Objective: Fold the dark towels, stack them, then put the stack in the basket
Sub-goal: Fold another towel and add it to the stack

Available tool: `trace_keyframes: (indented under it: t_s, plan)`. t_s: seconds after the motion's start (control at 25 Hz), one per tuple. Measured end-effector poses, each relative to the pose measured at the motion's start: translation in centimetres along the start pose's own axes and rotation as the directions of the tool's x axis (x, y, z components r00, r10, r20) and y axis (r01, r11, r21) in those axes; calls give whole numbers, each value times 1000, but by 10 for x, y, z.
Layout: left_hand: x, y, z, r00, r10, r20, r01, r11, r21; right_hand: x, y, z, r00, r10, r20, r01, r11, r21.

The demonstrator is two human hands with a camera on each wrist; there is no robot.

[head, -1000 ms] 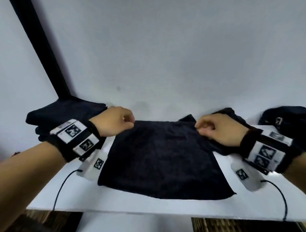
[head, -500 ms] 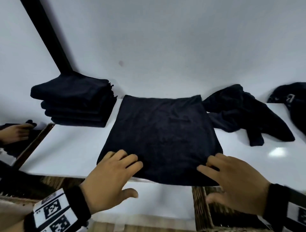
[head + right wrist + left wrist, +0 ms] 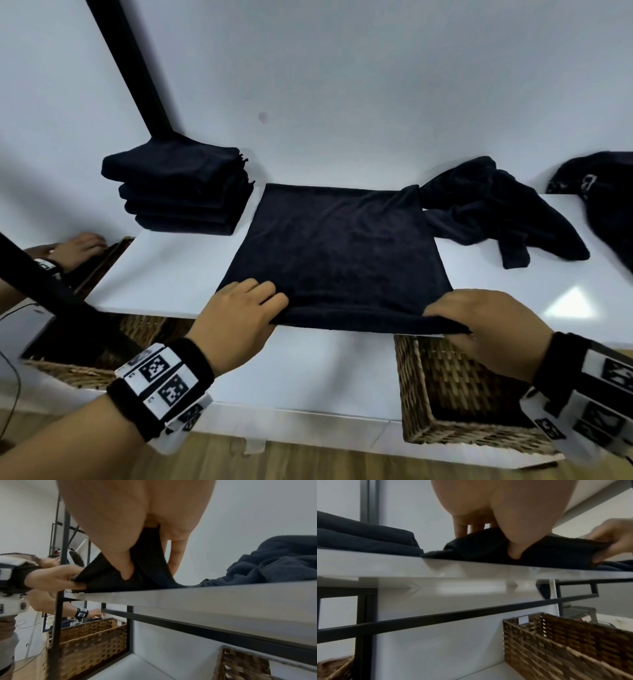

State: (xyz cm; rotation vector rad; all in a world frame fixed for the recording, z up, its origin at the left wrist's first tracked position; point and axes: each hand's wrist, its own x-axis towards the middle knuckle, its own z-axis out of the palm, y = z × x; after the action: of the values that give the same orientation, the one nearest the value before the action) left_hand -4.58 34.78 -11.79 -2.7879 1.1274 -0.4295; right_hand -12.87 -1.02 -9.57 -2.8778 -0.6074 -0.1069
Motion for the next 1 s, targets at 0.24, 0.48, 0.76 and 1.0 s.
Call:
trace_keyframes:
  t_s: [0.24, 0.48, 0.76, 1.0]
  plan:
    - [-18, -20, 6, 998, -42, -56, 41, 999, -23, -12, 3, 4, 998, -54, 22, 54, 998, 19]
    - [-47, -45, -15, 998, 38, 51, -25, 973, -231, -24, 13, -4, 998, 16, 63, -27, 986, 165]
    - [3, -73, -56, 943, -318, 95, 227, 410, -883, 37, 34, -73, 946, 314, -86, -217, 805, 552]
    - [141, -115, 10, 753, -617, 230, 566, 430, -703, 157, 101, -35, 743, 665, 71, -529, 519, 672]
